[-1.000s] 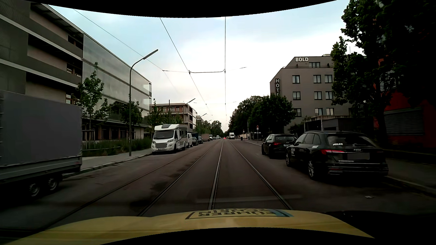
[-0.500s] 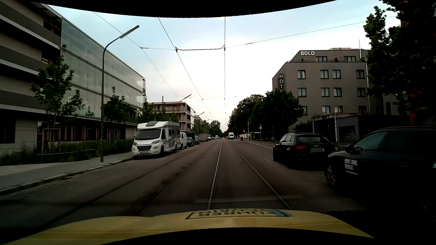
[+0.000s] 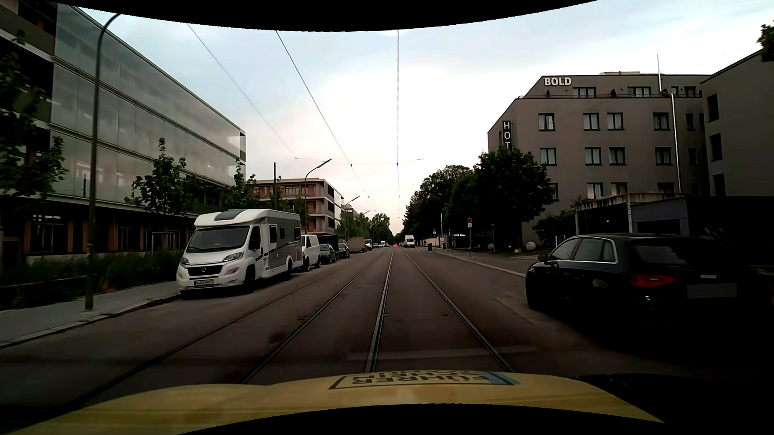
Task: Follow the waypoints while adhering to traffic rules and regulations
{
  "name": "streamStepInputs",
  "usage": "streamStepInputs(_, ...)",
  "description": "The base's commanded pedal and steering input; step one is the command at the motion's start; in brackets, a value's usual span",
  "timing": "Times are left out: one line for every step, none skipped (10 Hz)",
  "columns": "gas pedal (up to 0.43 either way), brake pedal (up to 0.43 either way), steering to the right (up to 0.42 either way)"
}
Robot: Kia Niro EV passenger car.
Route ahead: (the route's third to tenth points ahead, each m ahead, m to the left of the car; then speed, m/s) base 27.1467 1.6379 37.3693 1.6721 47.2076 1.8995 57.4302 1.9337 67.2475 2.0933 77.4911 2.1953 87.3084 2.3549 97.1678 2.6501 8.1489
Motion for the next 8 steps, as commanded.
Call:
streamStepInputs(0.087,0.000,0.004)
streamStepInputs(0.087,0.000,0.004)
streamStepInputs(0.087,0.000,0.004)
streamStepInputs(0.087,0.000,0.004)
streamStepInputs(0.087,0.000,0.004)
streamStepInputs(0.087,0.000,0.001)
streamStepInputs(0.087,0.000,-0.002)
streamStepInputs(0.087,0.000,-0.002)
